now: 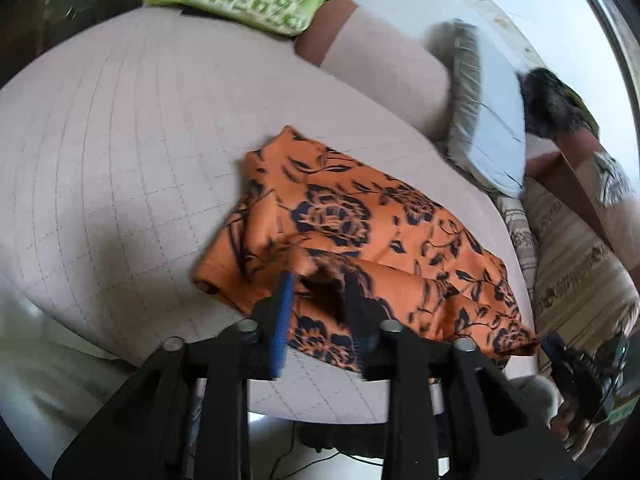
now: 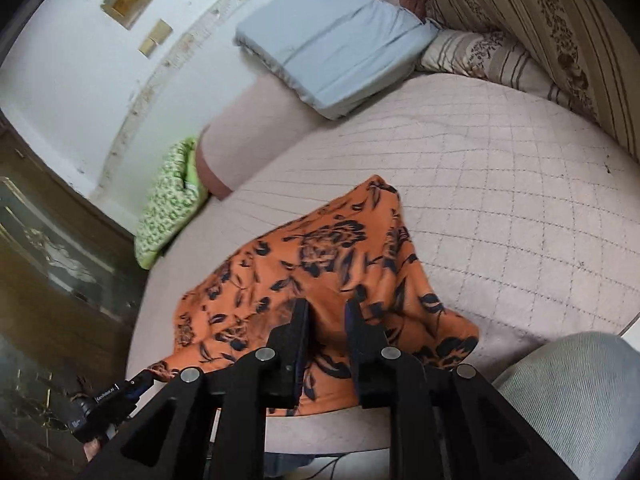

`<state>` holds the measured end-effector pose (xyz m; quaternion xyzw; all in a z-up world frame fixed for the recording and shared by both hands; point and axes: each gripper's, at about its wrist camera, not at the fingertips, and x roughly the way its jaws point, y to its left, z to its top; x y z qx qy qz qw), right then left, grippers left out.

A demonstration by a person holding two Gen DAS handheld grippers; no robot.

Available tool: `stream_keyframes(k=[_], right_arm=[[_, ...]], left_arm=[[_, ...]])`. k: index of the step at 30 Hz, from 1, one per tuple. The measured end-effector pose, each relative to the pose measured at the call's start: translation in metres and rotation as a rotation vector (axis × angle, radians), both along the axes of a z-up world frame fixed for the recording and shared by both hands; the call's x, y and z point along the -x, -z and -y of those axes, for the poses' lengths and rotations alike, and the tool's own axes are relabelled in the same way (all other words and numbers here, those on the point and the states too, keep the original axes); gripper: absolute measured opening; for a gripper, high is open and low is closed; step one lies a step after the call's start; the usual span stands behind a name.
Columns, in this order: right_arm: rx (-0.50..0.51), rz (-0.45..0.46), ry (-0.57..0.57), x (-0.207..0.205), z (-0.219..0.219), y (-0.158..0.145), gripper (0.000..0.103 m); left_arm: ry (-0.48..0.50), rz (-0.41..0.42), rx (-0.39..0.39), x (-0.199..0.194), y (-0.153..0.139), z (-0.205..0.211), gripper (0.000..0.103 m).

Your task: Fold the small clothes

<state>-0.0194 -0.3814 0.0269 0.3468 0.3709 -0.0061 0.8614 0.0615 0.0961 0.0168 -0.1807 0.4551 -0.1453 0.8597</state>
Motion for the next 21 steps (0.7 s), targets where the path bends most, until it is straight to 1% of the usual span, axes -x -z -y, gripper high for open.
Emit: stream_keyframes(k=[1, 2, 3, 4, 6, 8, 10, 11, 12, 14, 17, 18, 19, 20, 21], right_arm=[[0.000, 0.002, -0.002, 0.001, -0.002, -0.001, 0.021], [-0.004, 0.003, -0.008, 0.003, -0.004, -0.001, 0.022], [-0.007, 0.004, -0.015, 0.004, -0.007, -0.001, 0.028], [-0.005, -0.017, -0.023, 0.003, -0.011, 0.003, 0.035], [-0.017, -0.038, -0.031, 0.001, -0.015, 0.010, 0.038], [-0.004, -0.082, -0.033, -0.006, -0.018, 0.017, 0.039], [0.040, -0.169, -0.021, -0.013, -0.020, 0.027, 0.039], [0.050, -0.184, -0.016, -0.014, -0.020, 0.030, 0.039], [0.061, -0.177, -0.008, -0.013, -0.020, 0.028, 0.039], [0.123, -0.168, 0.021, -0.010, -0.022, 0.022, 0.039], [0.148, -0.161, 0.051, -0.010, -0.019, 0.021, 0.043], [0.157, -0.181, 0.043, -0.015, -0.019, 0.023, 0.044], [0.154, -0.192, 0.031, -0.018, -0.019, 0.026, 0.044], [0.145, -0.220, 0.003, -0.027, -0.021, 0.031, 0.044], [0.151, -0.249, -0.010, -0.031, -0.022, 0.036, 0.044]], left_arm=[[0.018, -0.004, 0.017, 0.002, 0.001, 0.004, 0.047], [0.034, -0.016, 0.026, 0.002, 0.003, 0.008, 0.048], [0.044, -0.028, 0.029, 0.001, 0.006, 0.011, 0.048], [0.053, -0.042, 0.029, -0.001, 0.010, 0.016, 0.048], [0.061, -0.094, 0.045, -0.009, 0.019, 0.022, 0.048], [0.061, -0.147, 0.038, -0.017, 0.028, 0.029, 0.048], [0.066, -0.175, 0.045, -0.022, 0.032, 0.031, 0.048], [0.064, -0.186, 0.055, -0.025, 0.033, 0.031, 0.048], [0.046, -0.198, 0.061, -0.030, 0.035, 0.030, 0.048], [-0.010, -0.219, 0.038, -0.041, 0.038, 0.026, 0.048], [-0.009, -0.192, 0.010, -0.050, 0.040, 0.027, 0.048], [-0.013, -0.192, 0.012, -0.051, 0.042, 0.026, 0.042], [-0.016, -0.193, 0.019, -0.052, 0.045, 0.026, 0.031], [-0.017, -0.193, 0.013, -0.051, 0.048, 0.027, 0.026], [-0.017, -0.183, -0.009, -0.051, 0.049, 0.029, 0.012]])
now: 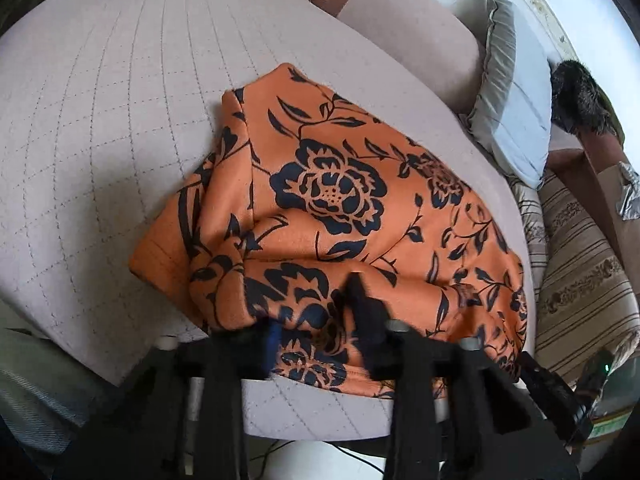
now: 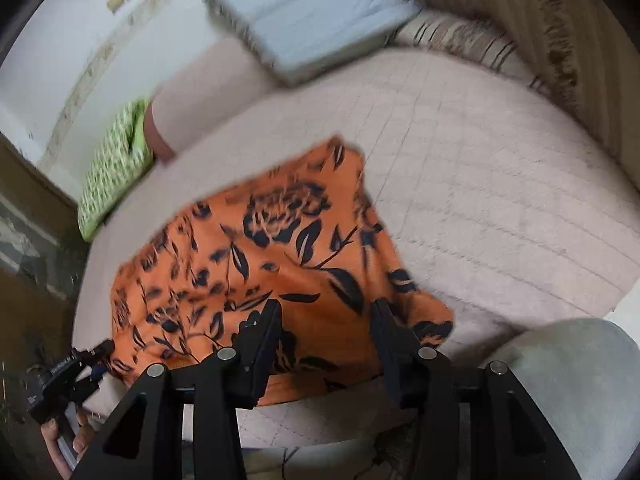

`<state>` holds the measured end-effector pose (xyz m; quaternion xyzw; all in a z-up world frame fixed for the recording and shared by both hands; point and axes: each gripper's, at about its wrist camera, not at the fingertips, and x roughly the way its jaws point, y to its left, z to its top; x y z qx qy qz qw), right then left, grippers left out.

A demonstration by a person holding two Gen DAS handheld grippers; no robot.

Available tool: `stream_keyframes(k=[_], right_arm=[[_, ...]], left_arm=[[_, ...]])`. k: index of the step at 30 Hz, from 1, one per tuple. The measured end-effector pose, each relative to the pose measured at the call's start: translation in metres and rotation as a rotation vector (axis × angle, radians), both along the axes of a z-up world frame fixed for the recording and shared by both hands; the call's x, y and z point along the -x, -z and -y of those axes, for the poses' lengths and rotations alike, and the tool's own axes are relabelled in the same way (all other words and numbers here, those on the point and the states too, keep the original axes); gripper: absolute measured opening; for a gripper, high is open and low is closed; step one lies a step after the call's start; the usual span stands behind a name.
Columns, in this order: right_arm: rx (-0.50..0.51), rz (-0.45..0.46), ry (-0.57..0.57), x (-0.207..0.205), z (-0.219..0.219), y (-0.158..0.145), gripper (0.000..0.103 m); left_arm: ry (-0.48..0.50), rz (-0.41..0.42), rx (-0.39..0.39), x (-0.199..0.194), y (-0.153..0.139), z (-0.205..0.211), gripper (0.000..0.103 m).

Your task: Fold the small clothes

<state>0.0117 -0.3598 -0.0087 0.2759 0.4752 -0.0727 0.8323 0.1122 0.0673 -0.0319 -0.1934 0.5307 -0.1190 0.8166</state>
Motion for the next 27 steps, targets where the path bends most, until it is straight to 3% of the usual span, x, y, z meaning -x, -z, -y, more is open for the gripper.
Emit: stream_keyframes(k=[2, 4, 5, 7, 9, 12, 13, 15, 18, 20, 24, 26, 27], right_arm=[[0.039, -0.100, -0.016, -0.014, -0.005, 0.015, 0.043], [0.077, -0.167, -0.025, -0.021, -0.008, 0.023, 0.017], [0.089, -0.153, -0.020, -0.018, -0.008, 0.019, 0.013], [0.156, -0.106, -0.002, -0.009, -0.009, -0.001, 0.002], [0.274, -0.113, 0.028, -0.005, -0.011, -0.011, 0.002], [0.268, -0.211, 0.021, -0.019, -0.010, 0.012, 0.002], [0.248, -0.225, 0.030, -0.022, -0.008, 0.017, 0.002], [0.260, -0.183, 0.046, -0.018, -0.008, 0.007, 0.002], [0.243, -0.132, 0.063, -0.011, -0.004, -0.003, 0.002], [0.191, -0.074, 0.088, 0.000, 0.004, -0.013, 0.002], [0.086, 0.189, 0.128, 0.023, 0.012, -0.050, 0.005], [0.043, 0.285, 0.097, 0.025, 0.002, -0.066, 0.014], [0.025, 0.304, 0.060, 0.022, -0.003, -0.071, 0.031]], left_arm=[[0.015, 0.037, -0.065, 0.003, -0.004, 0.007, 0.008], [0.020, 0.092, -0.071, 0.012, -0.018, 0.005, 0.006], [0.019, 0.110, -0.063, 0.016, -0.023, 0.003, 0.006], [0.011, 0.138, -0.128, 0.024, -0.027, -0.001, 0.006], [0.025, 0.058, -0.187, 0.018, -0.005, 0.005, 0.006], [0.040, -0.088, -0.176, 0.004, 0.025, 0.005, 0.006], [0.040, -0.077, -0.162, 0.006, 0.021, 0.003, 0.007], [0.047, -0.043, -0.121, 0.012, 0.006, -0.006, 0.008], [0.003, 0.022, -0.043, 0.023, -0.013, -0.026, 0.022], [-0.016, 0.065, -0.036, 0.031, -0.022, -0.035, 0.025], [-0.069, 0.052, -0.008, 0.028, -0.027, -0.051, 0.025], [-0.098, 0.046, 0.012, 0.029, -0.030, -0.059, 0.025], [-0.119, 0.060, 0.016, 0.031, -0.036, -0.062, 0.025]])
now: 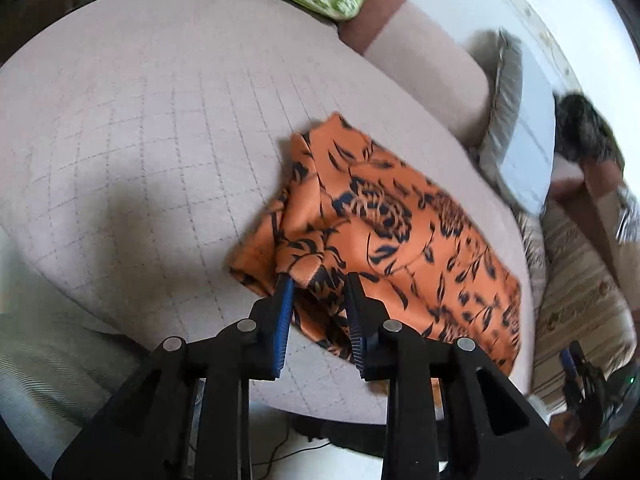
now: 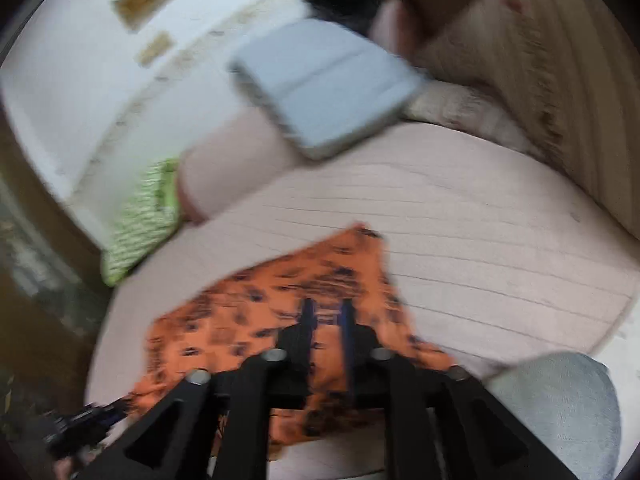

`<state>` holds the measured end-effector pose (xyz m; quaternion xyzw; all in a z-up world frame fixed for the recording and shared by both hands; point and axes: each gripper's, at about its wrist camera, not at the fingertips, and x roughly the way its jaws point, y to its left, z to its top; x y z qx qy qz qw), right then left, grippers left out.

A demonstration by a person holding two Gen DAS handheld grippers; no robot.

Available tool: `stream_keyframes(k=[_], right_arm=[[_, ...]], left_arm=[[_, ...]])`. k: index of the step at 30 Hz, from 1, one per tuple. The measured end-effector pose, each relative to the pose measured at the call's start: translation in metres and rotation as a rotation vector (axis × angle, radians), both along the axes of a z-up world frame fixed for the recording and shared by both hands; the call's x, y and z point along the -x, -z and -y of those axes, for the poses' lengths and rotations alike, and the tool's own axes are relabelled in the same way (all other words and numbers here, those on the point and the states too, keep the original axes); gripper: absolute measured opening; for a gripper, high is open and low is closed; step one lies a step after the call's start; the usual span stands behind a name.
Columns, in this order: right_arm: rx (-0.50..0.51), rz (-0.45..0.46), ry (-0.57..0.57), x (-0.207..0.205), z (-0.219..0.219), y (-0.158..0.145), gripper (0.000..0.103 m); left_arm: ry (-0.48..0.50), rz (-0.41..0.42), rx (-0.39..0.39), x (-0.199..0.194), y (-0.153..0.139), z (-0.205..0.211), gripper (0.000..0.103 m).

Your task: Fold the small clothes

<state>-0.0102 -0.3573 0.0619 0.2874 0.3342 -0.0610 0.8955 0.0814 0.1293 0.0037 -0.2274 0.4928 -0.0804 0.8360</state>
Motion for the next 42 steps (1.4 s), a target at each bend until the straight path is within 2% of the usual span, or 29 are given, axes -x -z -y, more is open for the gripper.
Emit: stream_keyframes(k=[1, 2, 4, 6, 8, 10, 12, 14, 15, 16, 18, 21, 24, 25, 26, 27, 28, 30, 32, 38, 41, 42], right_arm=[[-0.011, 0.011, -0.048, -0.007, -0.008, -0.006, 0.048], [-0.021, 0.028, -0.080, -0.011, -0.015, -0.011, 0.052], [-0.083, 0.095, -0.159, -0.022, -0.029, -0.022, 0.053], [-0.120, 0.119, -0.226, -0.035, -0.041, -0.027, 0.055], [-0.135, 0.117, -0.346, -0.057, -0.072, -0.033, 0.055], [-0.162, 0.104, -0.427, -0.076, -0.099, -0.032, 0.055], [-0.178, 0.063, -0.513, -0.097, -0.127, -0.032, 0.055], [-0.157, 0.002, -0.524, -0.123, -0.152, -0.030, 0.055], [-0.150, -0.022, -0.534, -0.139, -0.167, -0.029, 0.055], [-0.145, -0.031, -0.550, -0.149, -0.176, -0.028, 0.055], [-0.121, -0.060, -0.595, -0.172, -0.201, -0.024, 0.055], [-0.115, -0.141, -0.680, -0.199, -0.224, -0.008, 0.055], [-0.105, -0.255, -0.742, -0.231, -0.253, 0.013, 0.055], [-0.114, -0.287, -0.765, -0.241, -0.265, 0.019, 0.055], [-0.115, -0.313, -0.775, -0.248, -0.272, 0.023, 0.055], [-0.118, -0.353, -0.797, -0.256, -0.283, 0.031, 0.055], [-0.127, -0.408, -0.837, -0.267, -0.298, 0.040, 0.055], [-0.097, -0.515, -0.879, -0.279, -0.320, 0.057, 0.055], [-0.026, -0.600, -0.923, -0.288, -0.344, 0.069, 0.055], [0.019, -0.714, -0.965, -0.305, -0.386, 0.086, 0.055], [0.123, -0.802, -0.979, -0.306, -0.404, 0.100, 0.050], [0.158, -0.823, -0.968, -0.308, -0.409, 0.104, 0.045]], left_arm=[[-0.015, 0.013, -0.020, 0.004, -0.006, 0.001, 0.026], [-0.021, 0.017, -0.049, 0.006, -0.012, 0.000, 0.031], [-0.008, 0.017, -0.041, 0.014, -0.016, -0.004, 0.060], [-0.024, 0.036, -0.039, 0.019, -0.017, -0.009, 0.061], [-0.044, 0.029, -0.055, 0.007, -0.015, -0.013, 0.061], [-0.071, -0.051, -0.030, -0.021, -0.004, -0.013, 0.061], [-0.019, -0.103, -0.011, -0.044, 0.011, -0.003, 0.061], [0.015, -0.104, -0.047, -0.052, 0.028, 0.003, 0.061], [0.006, -0.135, -0.057, -0.052, 0.041, 0.000, 0.061], [-0.010, -0.167, -0.005, -0.050, 0.051, -0.007, 0.061], [-0.038, -0.173, 0.123, -0.047, 0.058, -0.021, 0.061], [-0.041, -0.176, 0.246, -0.046, 0.065, -0.033, 0.067], [-0.095, -0.188, 0.338, -0.048, 0.071, -0.044, 0.069], [-0.108, -0.193, 0.351, -0.050, 0.073, -0.046, 0.065], [-0.119, -0.204, 0.348, -0.052, 0.074, -0.046, 0.055], [-0.120, -0.225, 0.309, -0.053, 0.076, -0.047, 0.017], [-0.112, -0.248, 0.302, -0.052, 0.079, -0.047, 0.009], [-0.121, -0.234, 0.314, -0.049, 0.076, -0.049, 0.008], [-0.112, -0.183, 0.307, -0.045, 0.063, -0.049, 0.008], [-0.091, -0.137, 0.314, -0.041, 0.049, -0.045, 0.007], [-0.080, -0.124, 0.338, -0.038, 0.046, -0.048, 0.006], [-0.075, -0.118, 0.332, -0.038, 0.043, -0.047, 0.006]])
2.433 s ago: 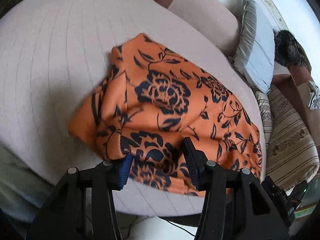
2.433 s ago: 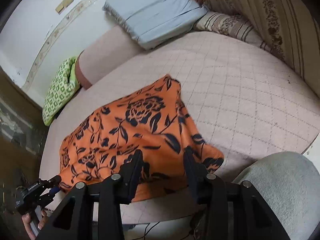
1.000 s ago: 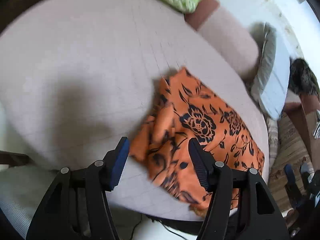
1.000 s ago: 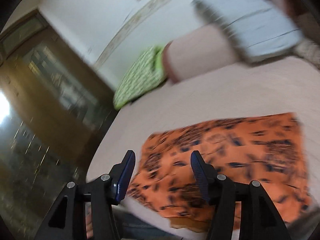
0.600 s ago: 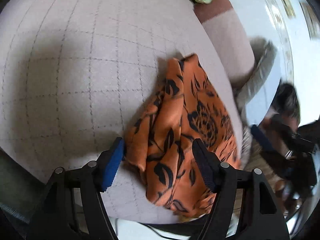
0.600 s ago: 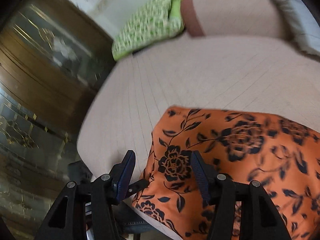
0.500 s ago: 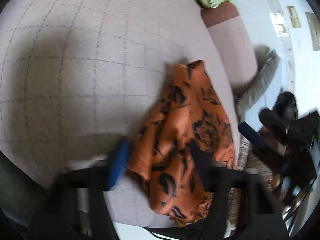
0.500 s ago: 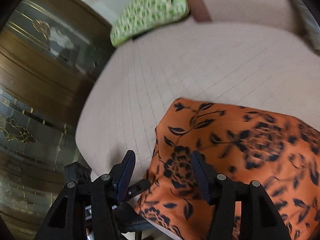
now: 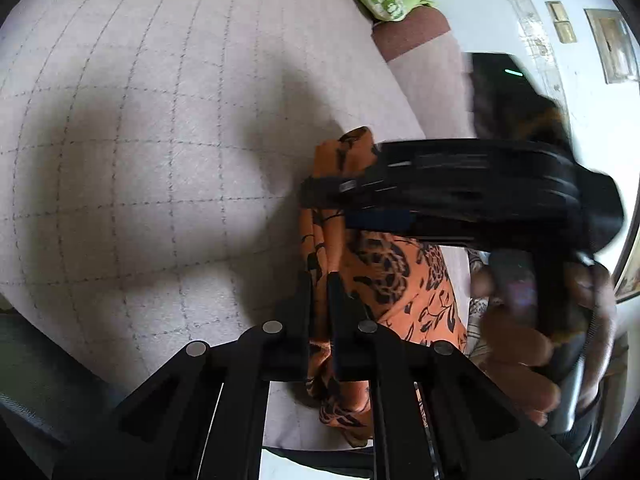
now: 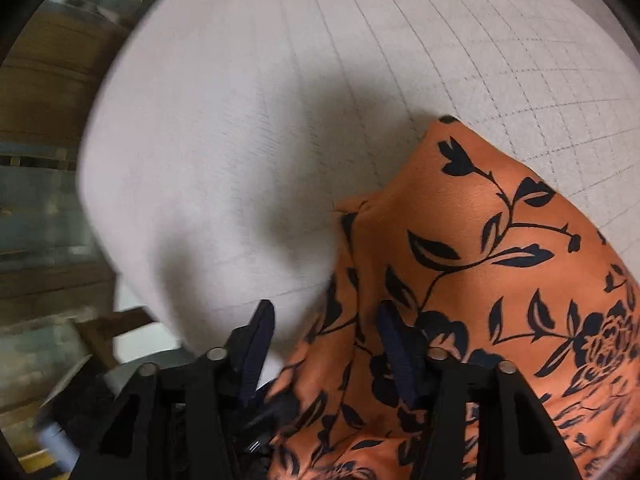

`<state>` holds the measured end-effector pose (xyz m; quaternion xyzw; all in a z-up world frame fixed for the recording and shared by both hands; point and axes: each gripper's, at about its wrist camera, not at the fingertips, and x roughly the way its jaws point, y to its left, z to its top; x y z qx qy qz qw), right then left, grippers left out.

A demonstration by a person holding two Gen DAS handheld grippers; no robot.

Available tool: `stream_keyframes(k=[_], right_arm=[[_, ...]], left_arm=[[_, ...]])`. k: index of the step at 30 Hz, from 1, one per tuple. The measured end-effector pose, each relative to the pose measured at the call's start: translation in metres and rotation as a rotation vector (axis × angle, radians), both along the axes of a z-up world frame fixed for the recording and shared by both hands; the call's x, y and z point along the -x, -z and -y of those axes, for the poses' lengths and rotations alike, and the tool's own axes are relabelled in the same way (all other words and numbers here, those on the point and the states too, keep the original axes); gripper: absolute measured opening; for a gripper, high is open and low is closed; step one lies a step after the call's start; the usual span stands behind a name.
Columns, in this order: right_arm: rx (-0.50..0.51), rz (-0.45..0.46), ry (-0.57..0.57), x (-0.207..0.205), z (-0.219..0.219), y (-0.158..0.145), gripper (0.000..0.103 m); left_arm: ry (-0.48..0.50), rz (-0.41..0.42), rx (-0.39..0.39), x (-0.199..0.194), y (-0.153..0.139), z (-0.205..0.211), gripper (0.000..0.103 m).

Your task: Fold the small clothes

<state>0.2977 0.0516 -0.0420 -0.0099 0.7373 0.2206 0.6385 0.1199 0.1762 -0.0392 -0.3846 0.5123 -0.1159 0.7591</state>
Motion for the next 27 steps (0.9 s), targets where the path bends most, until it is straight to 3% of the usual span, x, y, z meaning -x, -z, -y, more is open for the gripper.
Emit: stream_keyframes(k=[3, 6, 9, 11, 13, 15, 22, 27], right_arm=[[0.086, -0.007, -0.028, -0.001, -0.009, 0.015, 0.039], [0.133, 0.034, -0.050, 0.001, -0.013, 0.016, 0.022], [0.104, 0.074, -0.048, 0.010, -0.007, 0.008, 0.014], [0.048, 0.104, -0.004, 0.016, 0.008, -0.005, 0.013], [-0.057, 0.151, 0.058, 0.024, 0.029, -0.029, 0.013], [-0.145, 0.209, 0.099, 0.038, 0.053, -0.055, 0.013], [-0.491, 0.413, 0.296, 0.114, 0.200, -0.133, 0.013], [-0.636, 0.491, 0.456, 0.160, 0.290, -0.145, 0.013]], left_arm=[[0.010, 0.006, -0.003, -0.004, -0.004, 0.005, 0.006], [0.013, 0.012, -0.006, -0.005, -0.008, 0.008, 0.006], [0.035, 0.065, -0.025, -0.003, -0.023, 0.020, 0.005], [0.087, 0.130, -0.014, 0.003, -0.041, 0.032, 0.005], [0.148, 0.253, -0.124, 0.020, -0.073, 0.055, 0.006], [0.205, 0.324, -0.148, 0.033, -0.097, 0.074, 0.005], [0.340, 0.460, -0.182, 0.072, -0.163, 0.154, 0.005], [0.538, 0.521, -0.266, 0.089, -0.182, 0.253, 0.006]])
